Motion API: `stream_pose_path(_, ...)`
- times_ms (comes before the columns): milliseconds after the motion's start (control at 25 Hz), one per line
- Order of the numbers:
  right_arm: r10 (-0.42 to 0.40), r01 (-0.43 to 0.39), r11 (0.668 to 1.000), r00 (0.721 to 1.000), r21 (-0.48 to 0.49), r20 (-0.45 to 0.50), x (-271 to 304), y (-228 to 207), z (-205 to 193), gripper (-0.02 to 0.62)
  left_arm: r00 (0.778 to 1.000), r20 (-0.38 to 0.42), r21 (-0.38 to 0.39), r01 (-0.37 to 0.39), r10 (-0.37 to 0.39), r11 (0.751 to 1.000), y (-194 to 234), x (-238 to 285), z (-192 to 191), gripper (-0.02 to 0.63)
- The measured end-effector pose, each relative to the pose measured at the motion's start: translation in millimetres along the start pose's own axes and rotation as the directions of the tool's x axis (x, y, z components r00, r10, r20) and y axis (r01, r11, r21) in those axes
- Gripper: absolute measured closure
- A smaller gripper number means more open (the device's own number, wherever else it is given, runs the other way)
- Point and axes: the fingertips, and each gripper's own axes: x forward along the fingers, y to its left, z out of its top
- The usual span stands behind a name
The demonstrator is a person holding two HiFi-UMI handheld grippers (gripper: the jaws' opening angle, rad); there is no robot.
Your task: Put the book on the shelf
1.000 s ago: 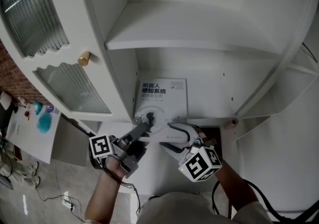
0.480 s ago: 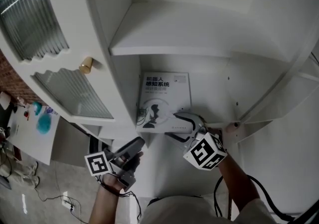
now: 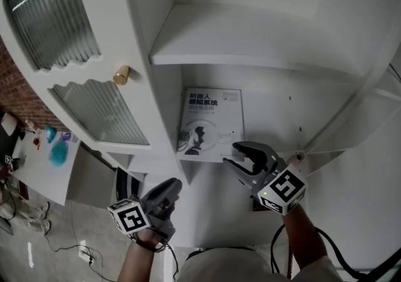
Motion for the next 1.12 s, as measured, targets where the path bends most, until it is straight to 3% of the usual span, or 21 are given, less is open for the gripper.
stream_pose_path(240,-0.140,0.138,0.987,0.990,0.078,0.011,-73,28,-28,0.516,0.997,0.025,0.113,-0.072,0.069,0.991,-15,-8,-18,0.573)
stream_pose_path(360,-0.193,0.187,0.963,0.981,0.196,0.014,-107,40,-49,0.590,0.996,0.012,0.150,-0.085,0.084,0.985,-21,-11,-33,0.601)
stream_pose_path(480,-0.229,0.219,0.934,0.973,0.282,0.001,-131,49,-73,0.592,0.993,0.037,0.205,-0.115,0.110,0.972,-29,-16,-43,0.601)
stream_pose_path(600,-0.250,0.240,0.919,0.968,0.314,-0.010,-143,54,-85,0.592,0.985,0.090,0.322,-0.169,0.148,0.931,-32,-24,-49,0.601)
stream_pose_path(720,-0.252,0.243,0.921,0.968,0.306,-0.007,-147,61,-86,0.592,0.981,0.088,0.404,-0.195,0.175,0.894,-33,-28,-62,0.598)
stream_pose_path(920,-0.240,0.232,0.931,0.971,0.281,-0.006,-148,70,-86,0.592,0.981,0.074,0.414,-0.193,0.178,0.890,-40,-29,-71,0.598)
stream_pose_path(1120,-0.258,0.249,0.916,0.966,0.315,-0.012,-151,68,-92,0.592,0.985,0.068,0.437,-0.173,0.160,0.882,-44,-31,-72,0.598)
